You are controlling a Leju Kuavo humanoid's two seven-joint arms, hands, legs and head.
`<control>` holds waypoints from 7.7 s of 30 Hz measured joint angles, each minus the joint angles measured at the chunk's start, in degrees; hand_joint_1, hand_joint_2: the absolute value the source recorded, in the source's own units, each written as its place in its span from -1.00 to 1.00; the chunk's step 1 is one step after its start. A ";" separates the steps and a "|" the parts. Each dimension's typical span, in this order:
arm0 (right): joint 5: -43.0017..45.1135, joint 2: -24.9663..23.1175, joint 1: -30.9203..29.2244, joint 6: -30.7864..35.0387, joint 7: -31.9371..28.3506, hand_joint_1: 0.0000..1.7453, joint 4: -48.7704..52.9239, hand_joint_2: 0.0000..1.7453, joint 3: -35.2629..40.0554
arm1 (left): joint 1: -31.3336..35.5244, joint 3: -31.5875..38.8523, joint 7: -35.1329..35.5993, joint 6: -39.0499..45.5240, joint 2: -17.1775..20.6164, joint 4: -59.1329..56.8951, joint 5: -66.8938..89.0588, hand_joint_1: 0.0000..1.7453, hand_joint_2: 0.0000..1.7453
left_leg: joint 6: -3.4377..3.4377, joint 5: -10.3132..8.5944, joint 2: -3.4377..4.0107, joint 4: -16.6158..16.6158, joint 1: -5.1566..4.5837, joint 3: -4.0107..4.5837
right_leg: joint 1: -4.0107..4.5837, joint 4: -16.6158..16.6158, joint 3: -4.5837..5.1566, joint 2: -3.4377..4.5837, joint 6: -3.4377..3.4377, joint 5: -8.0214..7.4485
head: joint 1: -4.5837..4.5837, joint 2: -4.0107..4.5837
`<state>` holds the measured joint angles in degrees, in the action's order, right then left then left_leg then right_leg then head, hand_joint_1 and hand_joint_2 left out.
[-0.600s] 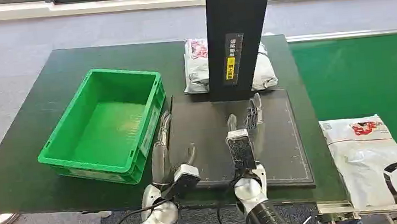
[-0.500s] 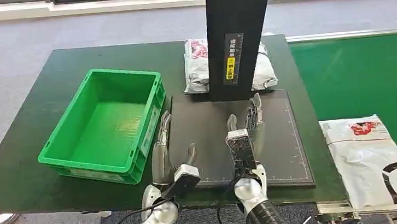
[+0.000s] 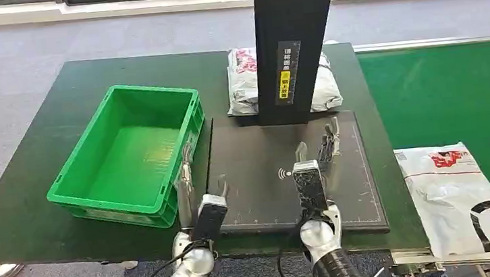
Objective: Moved the parcel from conveyor to table for the left to box.
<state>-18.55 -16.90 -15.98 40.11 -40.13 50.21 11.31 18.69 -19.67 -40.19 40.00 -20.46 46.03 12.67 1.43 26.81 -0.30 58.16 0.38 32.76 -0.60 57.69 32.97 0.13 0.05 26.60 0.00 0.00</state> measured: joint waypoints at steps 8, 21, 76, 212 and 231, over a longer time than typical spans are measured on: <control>-2.76 0.39 0.47 0.00 0.00 -1.00 0.00 1.00 -6.59 | 0.75 -0.13 -0.02 0.00 -0.26 -0.81 -5.09 -1.00 1.00 | -0.01 0.00 0.00 0.00 0.00 0.00 | 0.00 0.00 0.02 0.01 0.00 -0.02 | 0.00 0.00; -10.76 8.29 -8.31 0.02 0.13 -1.00 -15.87 1.00 -29.34 | 2.51 -0.33 -0.02 0.00 1.00 -0.79 -8.00 -1.00 1.00 | -0.14 -0.08 0.01 0.03 -0.09 0.04 | -0.08 -0.01 0.01 -0.01 -0.12 -0.13 | 0.02 0.00; -71.13 23.52 -7.07 -26.83 50.07 1.00 -24.77 1.00 -49.29 | 2.28 -1.46 0.00 -1.27 2.91 -0.29 -10.95 -1.00 1.00 | -0.34 -0.08 0.11 0.05 -0.01 -0.18 | -0.01 -0.35 -0.37 0.07 -0.36 -0.27 | 0.00 0.00; -4.57 5.03 -4.70 -15.15 10.95 -1.00 -1.62 -1.00 -2.20 | 17.49 -24.20 34.50 -17.84 -0.48 -24.35 13.95 -1.00 1.00 | -0.46 -0.57 -0.03 0.09 -0.03 0.67 | -0.04 -0.29 0.41 0.00 -0.52 -0.72 | 0.00 0.00; -3.85 5.03 -3.84 -14.69 9.79 -1.00 1.31 -1.00 -3.55 | 20.80 -30.21 37.62 -20.68 -0.48 -28.68 15.79 1.00 1.00 | -0.47 -0.64 -0.05 0.08 -0.02 0.63 | -0.04 -0.28 0.34 -0.03 -0.49 -0.78 | 0.00 0.00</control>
<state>-22.40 -11.87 -19.82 25.42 -30.34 51.52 7.76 39.49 -49.88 -2.57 19.32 -20.94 17.35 28.46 0.96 26.17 -0.36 58.25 0.35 33.39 -0.64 57.41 33.31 0.10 -0.44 25.81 0.00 0.00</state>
